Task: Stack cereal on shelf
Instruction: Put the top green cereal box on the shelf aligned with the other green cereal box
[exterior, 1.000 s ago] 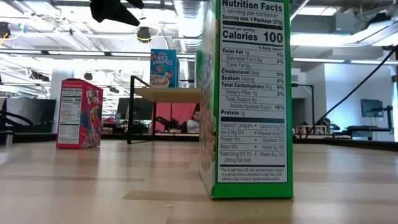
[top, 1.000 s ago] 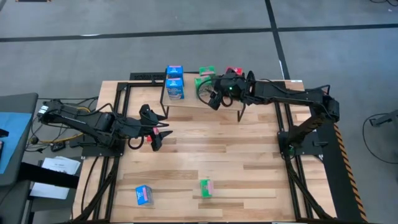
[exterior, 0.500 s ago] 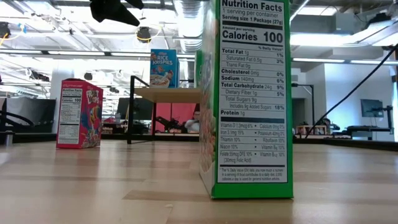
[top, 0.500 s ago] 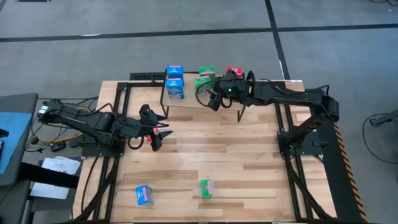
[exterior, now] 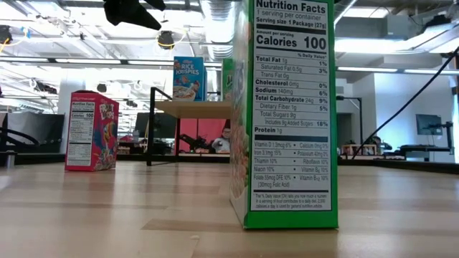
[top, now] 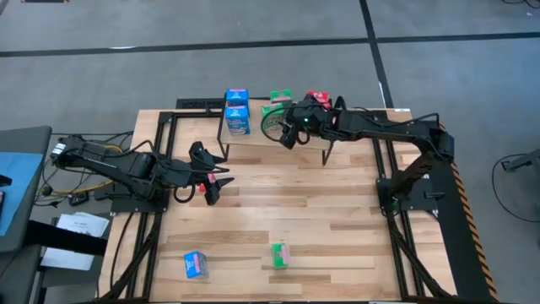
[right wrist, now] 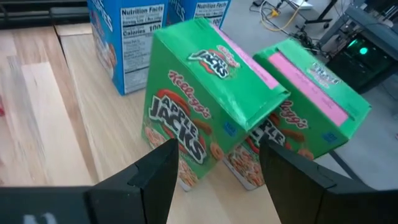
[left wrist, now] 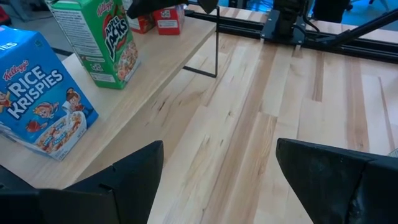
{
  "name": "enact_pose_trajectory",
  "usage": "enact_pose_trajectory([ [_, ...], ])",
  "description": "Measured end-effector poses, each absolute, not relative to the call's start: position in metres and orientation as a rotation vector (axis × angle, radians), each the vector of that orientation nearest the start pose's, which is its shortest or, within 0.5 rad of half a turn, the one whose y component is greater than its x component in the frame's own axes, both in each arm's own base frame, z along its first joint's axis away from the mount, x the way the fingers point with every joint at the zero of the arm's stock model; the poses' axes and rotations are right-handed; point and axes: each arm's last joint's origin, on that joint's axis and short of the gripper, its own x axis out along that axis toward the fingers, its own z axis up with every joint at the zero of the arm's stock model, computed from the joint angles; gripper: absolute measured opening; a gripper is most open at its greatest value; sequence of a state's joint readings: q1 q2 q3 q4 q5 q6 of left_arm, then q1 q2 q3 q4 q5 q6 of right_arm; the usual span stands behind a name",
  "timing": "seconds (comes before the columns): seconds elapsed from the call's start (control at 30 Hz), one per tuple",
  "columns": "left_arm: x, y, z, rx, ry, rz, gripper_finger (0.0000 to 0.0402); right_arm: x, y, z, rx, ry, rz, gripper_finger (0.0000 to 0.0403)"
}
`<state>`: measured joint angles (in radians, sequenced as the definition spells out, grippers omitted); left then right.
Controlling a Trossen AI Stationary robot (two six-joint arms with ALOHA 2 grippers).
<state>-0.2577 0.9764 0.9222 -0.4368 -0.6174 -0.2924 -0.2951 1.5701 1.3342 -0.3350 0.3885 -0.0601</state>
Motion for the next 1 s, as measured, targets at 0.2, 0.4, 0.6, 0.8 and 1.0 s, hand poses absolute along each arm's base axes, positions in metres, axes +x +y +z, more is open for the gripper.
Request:
enact_pose_trajectory([
  [0.2, 0.198, -0.035, 0.326, -0.075, 0.39, 0.413, 0.0303, 0.335, -0.108, 0.317, -0.089, 0.602, -0.634, 0.0249],
  [0.4, 0.198, -0.035, 0.326, -0.076, 0.39, 0.414, 0.0303, 0.338, -0.098, 0.317, -0.098, 0.599, -0.605, 0.0249],
  [0.6, 0.198, -0.035, 0.326, -0.077, 0.39, 0.414, 0.0303, 0.34, -0.09, 0.317, -0.106, 0.598, -0.587, 0.0249],
  [0.8, 0.198, -0.035, 0.326, -0.079, 0.389, 0.414, 0.0303, 0.337, -0.087, 0.327, -0.134, 0.62, -0.649, 0.0249],
  [1.0, 0.198, -0.035, 0.326, -0.079, 0.389, 0.414, 0.0303, 0.338, -0.077, 0.36, -0.125, 0.565, -0.629, 0.0249],
])
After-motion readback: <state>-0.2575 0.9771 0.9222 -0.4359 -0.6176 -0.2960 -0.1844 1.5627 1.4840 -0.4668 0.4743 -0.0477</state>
